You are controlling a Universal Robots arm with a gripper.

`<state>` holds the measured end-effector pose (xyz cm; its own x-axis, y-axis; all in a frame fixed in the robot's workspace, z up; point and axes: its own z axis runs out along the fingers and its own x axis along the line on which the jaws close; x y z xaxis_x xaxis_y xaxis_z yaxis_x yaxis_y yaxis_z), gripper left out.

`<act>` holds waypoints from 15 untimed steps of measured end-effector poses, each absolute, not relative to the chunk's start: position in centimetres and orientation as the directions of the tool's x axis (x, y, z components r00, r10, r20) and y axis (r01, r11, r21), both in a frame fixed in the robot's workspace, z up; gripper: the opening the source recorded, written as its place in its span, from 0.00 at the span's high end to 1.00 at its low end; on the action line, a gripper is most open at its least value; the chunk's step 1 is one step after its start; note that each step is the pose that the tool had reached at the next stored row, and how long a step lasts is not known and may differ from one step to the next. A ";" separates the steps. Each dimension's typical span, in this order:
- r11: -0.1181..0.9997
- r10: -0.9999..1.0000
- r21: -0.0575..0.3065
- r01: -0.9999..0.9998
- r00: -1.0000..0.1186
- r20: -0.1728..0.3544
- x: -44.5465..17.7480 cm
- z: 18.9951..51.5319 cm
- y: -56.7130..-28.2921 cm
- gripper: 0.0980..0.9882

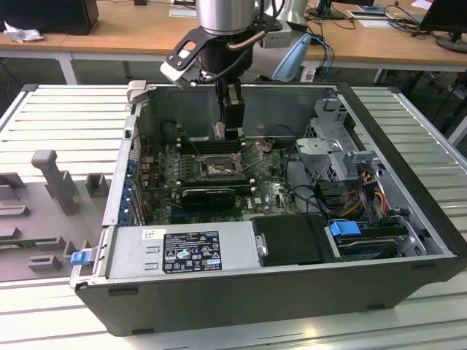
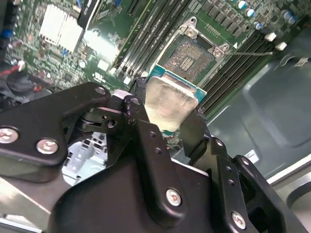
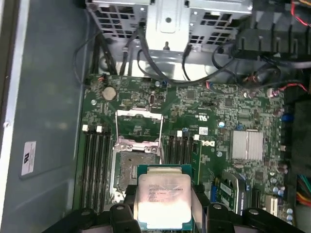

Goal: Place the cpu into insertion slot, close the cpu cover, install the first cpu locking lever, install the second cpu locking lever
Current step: 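Place the cpu into insertion slot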

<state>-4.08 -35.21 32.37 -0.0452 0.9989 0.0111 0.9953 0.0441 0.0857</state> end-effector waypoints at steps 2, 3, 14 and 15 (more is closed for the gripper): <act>0.010 1.000 0.086 0.996 -0.011 0.011 -4.1 32.1 -35.2 0.52; -0.005 1.000 0.086 0.996 0.004 0.011 -4.1 32.0 -35.2 0.52; 0.023 1.000 0.086 0.996 -0.024 0.011 -4.1 30.0 -35.2 0.52; 0.023 1.000 0.086 0.996 -0.024 0.011 -4.1 29.9 -35.2 0.52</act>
